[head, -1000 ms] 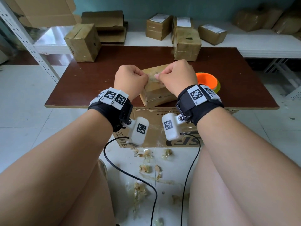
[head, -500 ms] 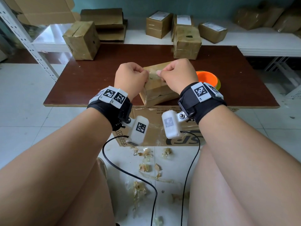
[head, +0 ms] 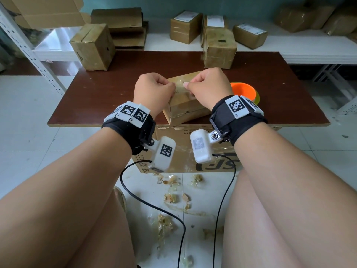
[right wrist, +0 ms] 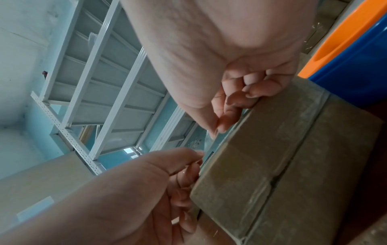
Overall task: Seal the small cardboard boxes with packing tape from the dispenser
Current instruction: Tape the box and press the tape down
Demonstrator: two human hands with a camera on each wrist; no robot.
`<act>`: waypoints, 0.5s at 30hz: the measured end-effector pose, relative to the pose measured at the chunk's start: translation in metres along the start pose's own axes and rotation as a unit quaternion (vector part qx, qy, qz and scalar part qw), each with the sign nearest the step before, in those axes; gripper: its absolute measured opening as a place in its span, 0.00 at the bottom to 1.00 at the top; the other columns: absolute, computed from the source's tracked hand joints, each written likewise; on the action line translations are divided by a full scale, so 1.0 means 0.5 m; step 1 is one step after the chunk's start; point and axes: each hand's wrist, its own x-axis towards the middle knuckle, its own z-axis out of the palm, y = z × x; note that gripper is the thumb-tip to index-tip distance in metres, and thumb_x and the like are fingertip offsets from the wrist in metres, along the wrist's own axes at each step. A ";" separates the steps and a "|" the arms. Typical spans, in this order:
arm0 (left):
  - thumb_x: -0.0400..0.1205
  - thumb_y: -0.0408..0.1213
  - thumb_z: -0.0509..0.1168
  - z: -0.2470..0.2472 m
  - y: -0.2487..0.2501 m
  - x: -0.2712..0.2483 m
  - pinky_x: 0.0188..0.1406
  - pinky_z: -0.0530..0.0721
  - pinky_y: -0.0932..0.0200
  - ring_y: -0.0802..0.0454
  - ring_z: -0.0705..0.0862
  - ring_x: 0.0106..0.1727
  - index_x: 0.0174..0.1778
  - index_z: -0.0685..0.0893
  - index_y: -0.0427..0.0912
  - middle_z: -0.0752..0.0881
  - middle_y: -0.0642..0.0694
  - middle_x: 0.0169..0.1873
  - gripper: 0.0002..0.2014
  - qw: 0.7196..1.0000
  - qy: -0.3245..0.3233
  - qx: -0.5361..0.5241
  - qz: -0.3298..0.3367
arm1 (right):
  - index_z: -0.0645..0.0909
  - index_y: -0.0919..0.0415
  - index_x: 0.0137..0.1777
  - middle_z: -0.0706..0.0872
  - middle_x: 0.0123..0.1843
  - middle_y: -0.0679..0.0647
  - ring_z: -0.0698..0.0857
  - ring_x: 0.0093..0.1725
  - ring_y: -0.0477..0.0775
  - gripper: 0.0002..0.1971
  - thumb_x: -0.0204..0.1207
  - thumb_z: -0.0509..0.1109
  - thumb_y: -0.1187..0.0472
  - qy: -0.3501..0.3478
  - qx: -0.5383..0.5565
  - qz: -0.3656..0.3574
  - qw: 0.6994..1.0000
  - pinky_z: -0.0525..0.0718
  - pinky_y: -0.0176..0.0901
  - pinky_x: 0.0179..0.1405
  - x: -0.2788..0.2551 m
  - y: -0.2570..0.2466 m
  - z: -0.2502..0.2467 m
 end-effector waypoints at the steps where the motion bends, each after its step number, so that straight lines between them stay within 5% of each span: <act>1: 0.75 0.34 0.69 -0.001 0.000 0.001 0.37 0.88 0.57 0.55 0.88 0.32 0.39 0.92 0.39 0.93 0.46 0.32 0.06 1.000 -0.001 0.002 0.000 | 0.90 0.52 0.37 0.91 0.43 0.43 0.89 0.51 0.48 0.12 0.80 0.79 0.48 0.000 -0.006 -0.001 1.000 0.81 0.42 0.50 -0.001 -0.001 0.000; 11: 0.71 0.36 0.71 -0.005 0.006 -0.003 0.45 0.94 0.44 0.43 0.93 0.37 0.39 0.92 0.38 0.94 0.42 0.32 0.07 1.000 -0.012 0.019 -0.007 | 0.92 0.53 0.38 0.89 0.36 0.42 0.90 0.44 0.48 0.10 0.79 0.78 0.52 0.006 -0.035 -0.004 0.999 0.86 0.42 0.43 -0.003 -0.008 0.004; 15: 0.72 0.39 0.67 -0.002 0.010 -0.005 0.49 0.94 0.41 0.40 0.93 0.39 0.40 0.91 0.42 0.93 0.42 0.32 0.08 1.000 -0.001 -0.008 0.009 | 0.91 0.55 0.38 0.91 0.38 0.46 0.89 0.46 0.52 0.11 0.79 0.77 0.51 0.014 -0.015 -0.001 1.000 0.86 0.43 0.47 -0.004 -0.009 0.003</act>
